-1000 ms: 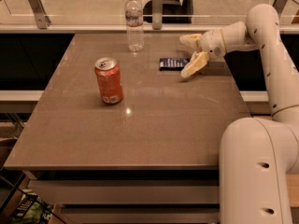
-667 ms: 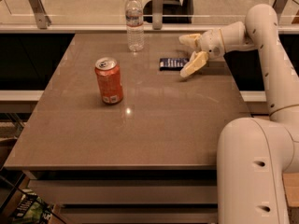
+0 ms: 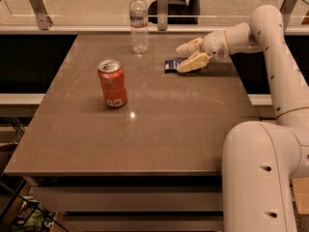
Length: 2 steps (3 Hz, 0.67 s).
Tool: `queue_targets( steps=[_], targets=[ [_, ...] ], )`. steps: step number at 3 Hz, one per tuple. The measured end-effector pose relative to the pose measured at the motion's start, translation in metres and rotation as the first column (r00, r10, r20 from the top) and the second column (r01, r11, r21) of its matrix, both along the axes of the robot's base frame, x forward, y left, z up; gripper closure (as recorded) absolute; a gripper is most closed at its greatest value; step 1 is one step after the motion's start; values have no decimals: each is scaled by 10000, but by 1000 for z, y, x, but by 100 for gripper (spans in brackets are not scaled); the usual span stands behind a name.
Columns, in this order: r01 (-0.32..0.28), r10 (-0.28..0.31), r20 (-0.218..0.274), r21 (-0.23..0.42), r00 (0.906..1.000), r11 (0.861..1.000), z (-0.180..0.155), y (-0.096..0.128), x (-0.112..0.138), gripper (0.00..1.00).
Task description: Pick rxbar blueberry
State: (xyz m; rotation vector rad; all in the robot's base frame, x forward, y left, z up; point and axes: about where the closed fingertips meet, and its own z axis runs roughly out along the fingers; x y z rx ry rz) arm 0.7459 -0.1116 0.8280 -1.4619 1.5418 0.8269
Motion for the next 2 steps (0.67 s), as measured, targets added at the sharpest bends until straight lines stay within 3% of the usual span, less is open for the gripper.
queue_targets(
  steps=[2],
  targets=[
    [-13,13,-18,46,10000,10000,-3,8,4,88]
  ],
)
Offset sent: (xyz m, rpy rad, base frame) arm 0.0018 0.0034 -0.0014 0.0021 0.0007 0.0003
